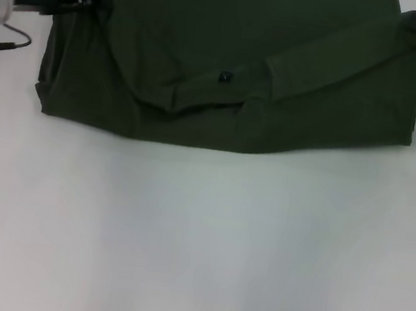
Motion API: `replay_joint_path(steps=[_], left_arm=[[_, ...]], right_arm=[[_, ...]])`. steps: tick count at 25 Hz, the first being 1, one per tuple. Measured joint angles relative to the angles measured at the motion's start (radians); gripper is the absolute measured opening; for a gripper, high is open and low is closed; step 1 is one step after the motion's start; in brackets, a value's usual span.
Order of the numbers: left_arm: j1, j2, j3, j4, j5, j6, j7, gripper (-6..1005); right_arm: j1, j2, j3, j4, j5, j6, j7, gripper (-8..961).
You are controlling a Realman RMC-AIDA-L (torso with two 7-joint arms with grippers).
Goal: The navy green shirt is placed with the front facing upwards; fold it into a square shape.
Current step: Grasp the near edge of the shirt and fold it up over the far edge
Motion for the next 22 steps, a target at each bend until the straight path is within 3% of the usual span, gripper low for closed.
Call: replay_joint_path(steps=[4, 6, 12, 16, 22], left_arm=[[-0.012, -0.020, 0.049, -0.013, -0.026, -0.090, 0.028, 34], [-0.018, -0.028, 0.074, -0.014, -0.034, -0.143, 0.028, 34], [-0.034, -0.051, 0.144, -0.018, -0.042, -0.290, 0.029, 34], [-0.037, -0.053, 0.204, -0.022, -0.046, -0.365, 0.028, 34], [-0.039, -0.055, 0.276, -0.031, -0.050, -0.458, 0.037, 34]], right_arm=[[0.011, 0.048, 0.000, -0.003, 0.025, 0.060, -0.053, 68], [0.020, 0.062, -0.002, -0.004, 0.035, 0.099, -0.070, 69], [0.036, 0.083, -0.004, 0.005, 0.094, 0.217, -0.140, 74], [0.045, 0.100, -0.008, 0.019, 0.123, 0.292, -0.204, 78], [0.065, 0.107, -0.019, 0.053, 0.126, 0.384, -0.253, 83]])
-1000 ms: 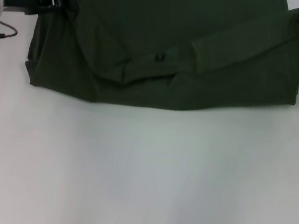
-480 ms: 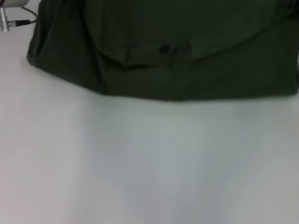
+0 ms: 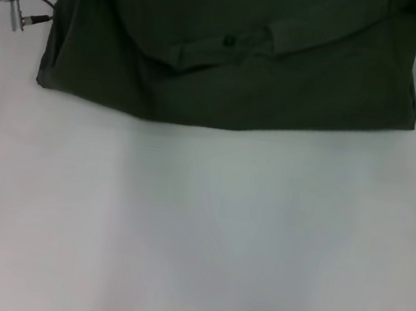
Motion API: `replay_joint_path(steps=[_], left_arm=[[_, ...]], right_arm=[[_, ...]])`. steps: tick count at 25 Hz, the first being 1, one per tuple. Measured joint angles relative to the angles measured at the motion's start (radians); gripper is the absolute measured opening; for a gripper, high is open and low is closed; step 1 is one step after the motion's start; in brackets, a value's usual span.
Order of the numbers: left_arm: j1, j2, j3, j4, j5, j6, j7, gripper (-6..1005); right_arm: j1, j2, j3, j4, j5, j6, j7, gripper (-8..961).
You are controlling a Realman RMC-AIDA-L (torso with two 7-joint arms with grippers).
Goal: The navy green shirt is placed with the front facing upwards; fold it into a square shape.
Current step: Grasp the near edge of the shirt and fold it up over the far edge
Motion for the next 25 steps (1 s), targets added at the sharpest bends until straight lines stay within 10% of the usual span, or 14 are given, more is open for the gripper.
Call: replay_joint_path(steps=[25], left_arm=[[-0.035, -0.004, 0.168, -0.066, -0.078, -0.219, 0.013, 33]], right_arm=[[0.088, 0.004, -0.090, 0.097, 0.071, 0.266, -0.140, 103]])
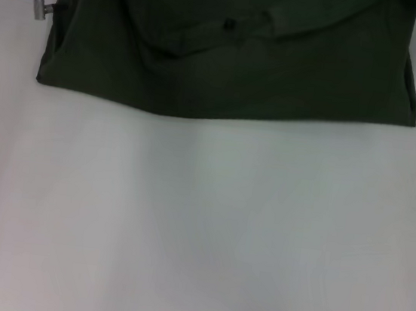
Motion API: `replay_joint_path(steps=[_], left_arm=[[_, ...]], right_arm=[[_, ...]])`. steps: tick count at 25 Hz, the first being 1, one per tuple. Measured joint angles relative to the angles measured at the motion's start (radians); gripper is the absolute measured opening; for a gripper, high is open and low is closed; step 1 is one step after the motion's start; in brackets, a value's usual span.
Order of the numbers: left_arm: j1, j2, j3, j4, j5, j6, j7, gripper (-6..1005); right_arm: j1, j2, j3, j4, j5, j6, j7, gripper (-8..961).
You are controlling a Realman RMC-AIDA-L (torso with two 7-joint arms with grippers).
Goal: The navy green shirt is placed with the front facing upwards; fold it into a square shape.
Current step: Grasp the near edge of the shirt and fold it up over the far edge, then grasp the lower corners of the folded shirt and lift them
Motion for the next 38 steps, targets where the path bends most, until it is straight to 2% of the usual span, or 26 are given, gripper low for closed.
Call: replay_joint_path(steps=[11, 14, 18, 21, 22, 26, 30, 33, 36, 38], left_arm=[[0.009, 0.000, 0.012, -0.017, -0.003, -0.015, 0.054, 43], [0.008, 0.002, 0.012, -0.022, -0.003, -0.017, 0.060, 126], [0.010, 0.001, 0.012, -0.015, 0.002, -0.018, 0.055, 254], [0.038, 0.000, 0.012, 0.022, 0.002, -0.009, 0.050, 389], [0.056, 0.000, 0.011, 0.050, 0.001, 0.007, 0.044, 434], [0.119, 0.001, 0.006, 0.142, -0.001, 0.088, -0.005, 594], [0.157, 0.000, 0.006, 0.197, -0.017, 0.137, -0.019, 715], [0.173, 0.000, 0.009, 0.209, -0.038, 0.171, -0.019, 777], [0.196, 0.005, -0.008, 0.244, -0.047, 0.282, -0.017, 838], [0.220, 0.011, -0.041, 0.293, -0.047, 0.394, -0.018, 836]], right_arm=[[-0.020, 0.000, -0.013, 0.040, 0.000, 0.014, -0.007, 113], [-0.025, -0.001, -0.014, 0.041, 0.000, 0.011, -0.003, 115], [-0.028, -0.002, -0.014, 0.041, 0.000, 0.003, -0.002, 248], [-0.046, -0.010, -0.014, 0.006, -0.002, -0.073, 0.003, 335], [-0.054, -0.015, -0.014, -0.008, -0.005, -0.110, 0.011, 355], [-0.088, -0.066, -0.045, -0.042, -0.016, -0.234, 0.095, 436], [-0.103, -0.078, -0.060, -0.051, -0.022, -0.250, 0.111, 516], [-0.114, -0.094, -0.060, -0.061, -0.030, -0.312, 0.120, 771], [-0.149, -0.108, -0.059, -0.103, -0.032, -0.457, 0.135, 874], [-0.186, -0.115, -0.060, -0.146, -0.034, -0.555, 0.167, 942]])
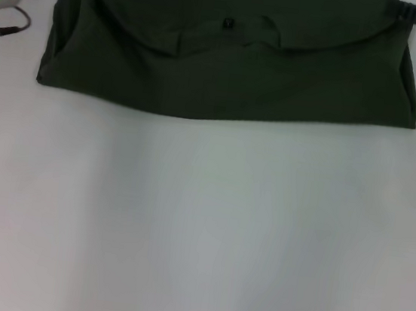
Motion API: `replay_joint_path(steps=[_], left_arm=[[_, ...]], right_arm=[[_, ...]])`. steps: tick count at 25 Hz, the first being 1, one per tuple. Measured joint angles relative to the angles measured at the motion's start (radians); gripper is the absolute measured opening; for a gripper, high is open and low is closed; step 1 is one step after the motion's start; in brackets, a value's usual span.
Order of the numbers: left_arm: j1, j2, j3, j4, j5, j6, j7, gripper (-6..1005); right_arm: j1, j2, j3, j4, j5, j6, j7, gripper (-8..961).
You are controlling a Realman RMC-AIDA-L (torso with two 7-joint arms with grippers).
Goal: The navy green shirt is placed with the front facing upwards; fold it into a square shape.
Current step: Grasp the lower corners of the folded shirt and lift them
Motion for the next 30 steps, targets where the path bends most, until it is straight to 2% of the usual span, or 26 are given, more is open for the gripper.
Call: replay_joint_path(steps=[3, 5, 7, 9, 11, 14, 20, 22, 26, 30], left_arm=[[0.032, 0.021, -0.101, 0.082, 0.000, 0.219, -0.007, 833], [0.035, 0.059, -0.174, 0.098, 0.003, 0.371, -0.039, 831], [0.030, 0.110, -0.201, 0.070, 0.004, 0.468, -0.088, 829], [0.023, 0.150, -0.199, 0.025, 0.005, 0.499, -0.120, 827], [0.011, 0.172, -0.193, -0.017, 0.022, 0.507, -0.130, 827], [-0.011, 0.179, -0.186, -0.052, 0.098, 0.512, -0.130, 828], [-0.062, 0.179, -0.183, -0.103, 0.253, 0.495, -0.189, 828], [-0.077, 0.162, -0.180, -0.113, 0.292, 0.441, -0.192, 828], [-0.089, 0.153, -0.152, -0.134, 0.311, 0.379, -0.187, 828], [-0.109, 0.158, -0.120, -0.184, 0.337, 0.331, -0.187, 828]], right_arm=[[-0.070, -0.005, -0.001, -0.078, -0.004, -0.132, 0.052, 940], [-0.107, -0.007, 0.003, -0.110, -0.004, -0.181, 0.052, 939], [-0.140, -0.006, 0.008, -0.123, -0.002, -0.216, 0.017, 938], [-0.160, 0.001, 0.012, -0.125, 0.001, -0.236, -0.042, 938], [-0.171, 0.014, 0.017, -0.125, 0.002, -0.243, -0.119, 938], [-0.176, 0.034, 0.022, -0.124, -0.002, -0.234, -0.197, 937], [-0.171, 0.030, 0.031, -0.117, -0.003, -0.224, -0.202, 937], [-0.168, 0.031, 0.045, -0.117, -0.002, -0.223, -0.203, 937], [-0.168, 0.034, 0.051, -0.117, -0.001, -0.215, -0.205, 937], [-0.167, 0.036, 0.051, -0.118, -0.002, -0.204, -0.202, 936]])
